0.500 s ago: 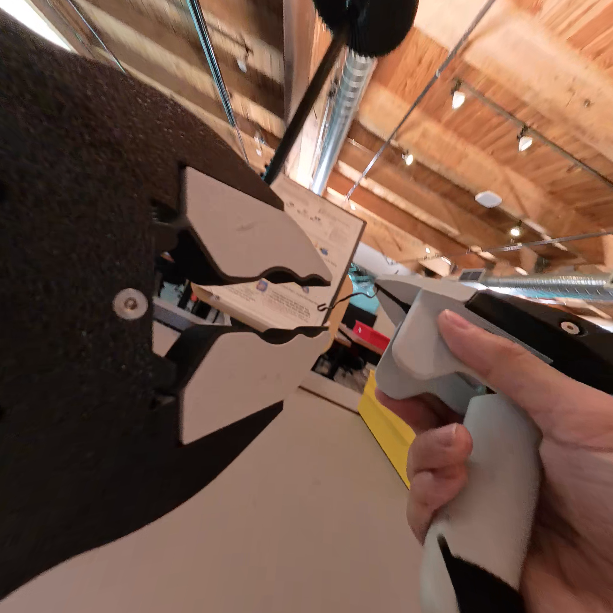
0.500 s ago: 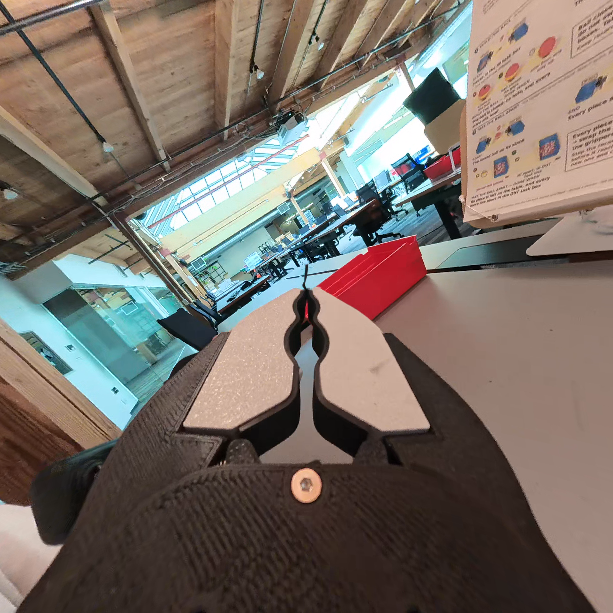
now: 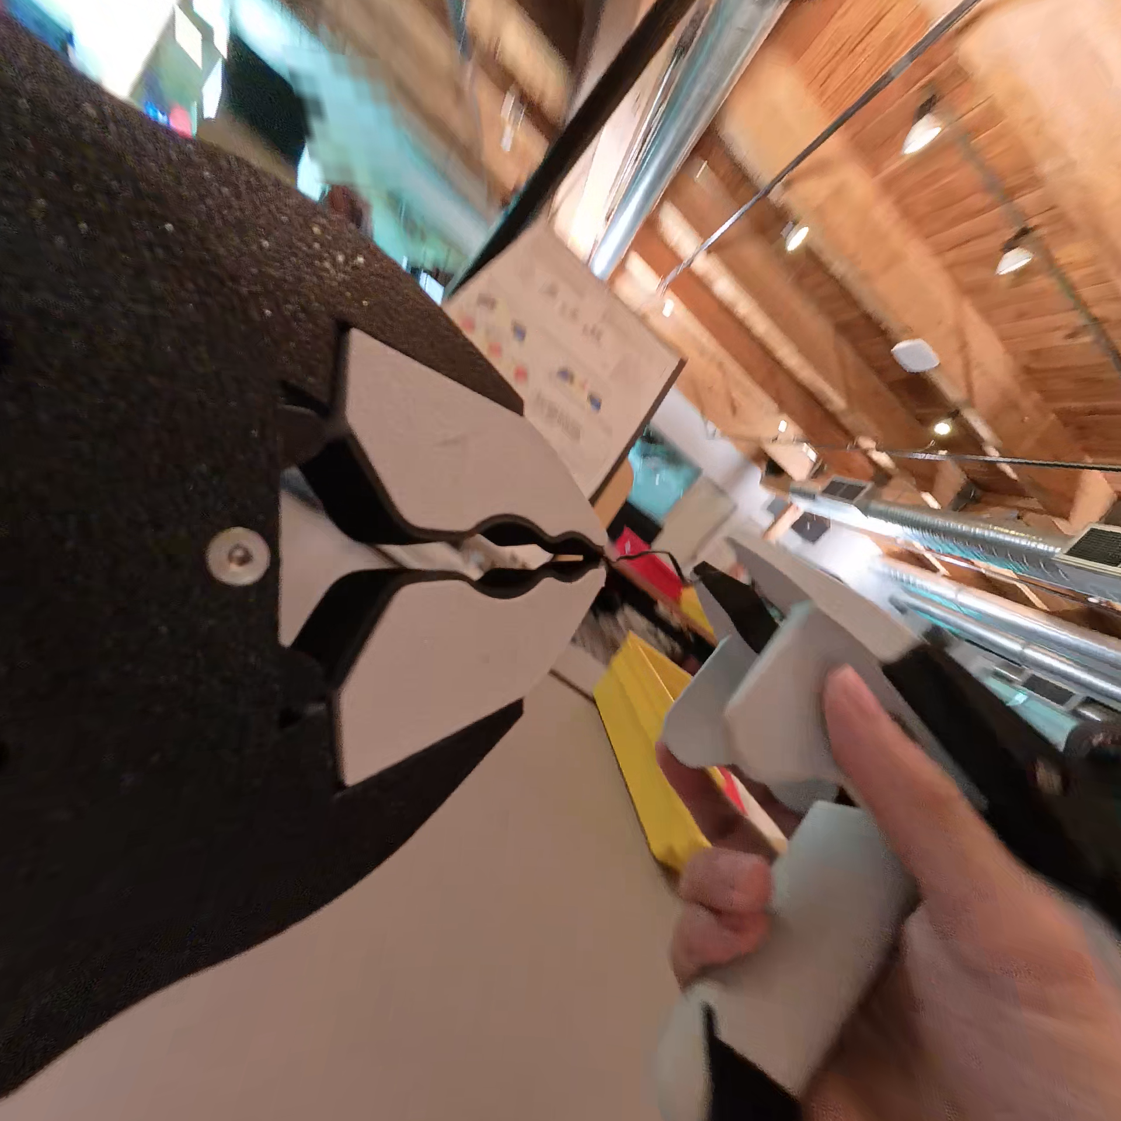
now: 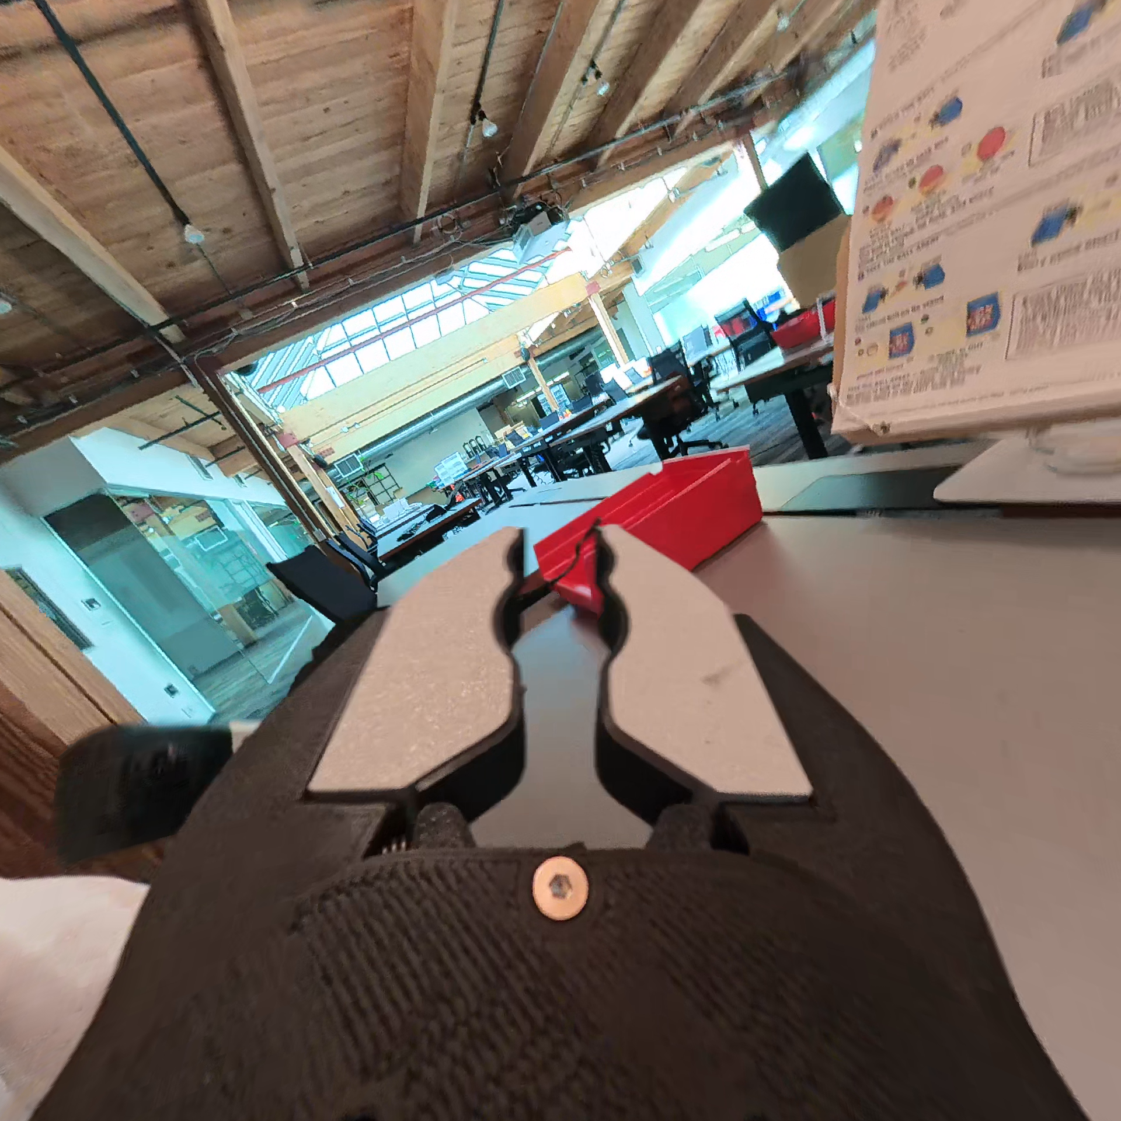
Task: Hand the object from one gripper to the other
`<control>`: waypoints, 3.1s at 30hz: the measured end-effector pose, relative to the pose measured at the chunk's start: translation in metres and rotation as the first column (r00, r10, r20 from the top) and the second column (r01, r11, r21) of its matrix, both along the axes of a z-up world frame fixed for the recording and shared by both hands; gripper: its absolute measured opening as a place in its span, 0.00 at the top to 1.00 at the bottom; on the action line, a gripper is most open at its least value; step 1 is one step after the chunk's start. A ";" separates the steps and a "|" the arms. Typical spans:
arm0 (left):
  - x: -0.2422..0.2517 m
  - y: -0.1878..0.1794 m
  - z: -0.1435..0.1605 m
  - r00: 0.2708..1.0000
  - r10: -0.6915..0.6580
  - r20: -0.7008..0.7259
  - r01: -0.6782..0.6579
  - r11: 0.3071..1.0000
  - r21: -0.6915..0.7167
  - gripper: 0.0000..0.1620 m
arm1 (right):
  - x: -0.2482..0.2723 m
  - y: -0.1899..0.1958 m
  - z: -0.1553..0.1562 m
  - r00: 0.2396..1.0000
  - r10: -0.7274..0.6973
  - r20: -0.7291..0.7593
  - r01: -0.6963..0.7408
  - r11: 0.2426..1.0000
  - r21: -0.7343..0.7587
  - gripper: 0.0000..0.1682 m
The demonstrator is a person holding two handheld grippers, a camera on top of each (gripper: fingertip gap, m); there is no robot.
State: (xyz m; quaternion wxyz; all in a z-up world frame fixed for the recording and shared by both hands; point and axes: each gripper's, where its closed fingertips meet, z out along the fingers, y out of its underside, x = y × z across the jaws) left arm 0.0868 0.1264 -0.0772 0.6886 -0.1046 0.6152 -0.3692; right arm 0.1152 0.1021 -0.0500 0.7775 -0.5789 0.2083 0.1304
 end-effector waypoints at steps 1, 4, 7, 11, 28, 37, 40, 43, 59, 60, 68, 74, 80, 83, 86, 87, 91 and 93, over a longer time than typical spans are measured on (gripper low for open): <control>0.000 0.001 0.001 0.997 -0.054 -0.053 0.049 0.995 -0.089 1.00 | -0.001 -0.002 0.005 0.998 -0.005 0.058 0.004 1.000 0.007 0.77; -0.001 0.000 0.005 0.909 -0.350 -0.228 0.214 0.860 -0.464 0.99 | -0.001 -0.010 0.007 0.958 -0.027 0.287 0.052 0.995 -0.082 0.60; -0.013 -0.001 0.015 0.672 -0.701 -0.238 0.266 0.529 -0.806 0.99 | -0.008 -0.018 0.007 0.844 -0.009 0.536 0.101 0.985 -0.143 0.52; -0.028 -0.003 0.012 0.348 -0.923 -0.165 0.186 0.240 -0.953 1.00 | -0.028 -0.025 0.016 0.731 0.020 0.682 0.063 0.993 -0.096 0.59; -0.045 -0.020 -0.001 -0.017 -1.000 -0.018 -0.002 0.018 -1.000 1.00 | -0.068 -0.018 0.009 0.551 0.107 0.827 -0.074 0.994 -0.079 0.88; -0.047 -0.024 -0.003 -0.027 -0.999 -0.036 -0.001 0.036 -0.999 1.00 | -0.068 -0.018 0.006 0.521 0.116 0.846 -0.059 0.993 -0.100 0.96; -0.046 -0.023 -0.002 -0.018 -0.999 -0.027 -0.002 0.027 -1.000 1.00 | -0.068 -0.018 0.005 0.516 0.121 0.848 -0.055 0.993 -0.108 0.98; -0.043 -0.022 -0.004 0.012 -0.999 -0.044 0.002 0.044 -0.999 0.99 | -0.068 -0.016 0.002 0.518 0.140 0.844 -0.057 0.990 -0.129 0.99; -0.001 0.010 0.000 0.967 -0.143 -0.211 0.095 0.971 -0.221 0.78 | -0.018 0.000 0.004 0.949 0.006 0.317 0.037 0.991 -0.130 1.00; -0.001 0.009 -0.002 0.977 -0.110 -0.184 0.078 0.982 -0.171 0.79 | -0.020 0.001 0.003 0.957 0.018 0.289 0.020 0.991 -0.130 1.00; 0.000 0.004 -0.005 0.998 0.008 -0.066 -0.007 1.000 0.024 0.91 | -0.033 0.009 -0.004 0.973 0.124 0.192 -0.096 0.984 -0.149 1.00; -0.001 0.003 -0.005 0.998 -0.005 -0.068 0.005 1.000 0.013 0.99 | -0.032 0.010 -0.007 0.971 0.121 0.209 -0.087 0.983 -0.162 1.00; -0.002 0.005 -0.002 0.989 -0.093 -0.118 0.076 0.988 -0.138 1.00 | -0.029 0.006 -0.003 0.938 0.065 0.341 -0.012 0.988 -0.156 0.85; -0.007 0.006 0.008 0.939 -0.306 -0.157 0.219 0.884 -0.413 1.00 | -0.025 0.002 0.000 0.912 0.030 0.410 0.033 0.989 -0.146 0.81; -0.020 0.000 0.022 0.766 -0.633 -0.108 0.376 0.578 -0.724 1.00 | -0.031 0.003 0.005 0.931 0.064 0.361 -0.035 0.996 -0.086 0.84; -0.025 -0.002 0.027 0.693 -0.718 -0.064 0.412 0.468 -0.782 1.00 | -0.036 0.004 0.006 0.938 0.093 0.334 -0.076 0.995 -0.064 0.85; -0.037 -0.005 0.029 0.491 -0.871 0.022 0.450 0.232 -0.862 1.00 | -0.052 0.012 0.004 0.936 0.194 0.293 -0.185 0.981 -0.058 0.91; -0.041 -0.008 0.028 0.442 -0.896 0.040 0.465 0.191 -0.864 1.00 | -0.059 0.017 0.000 0.931 0.237 0.279 -0.222 0.972 -0.082 0.92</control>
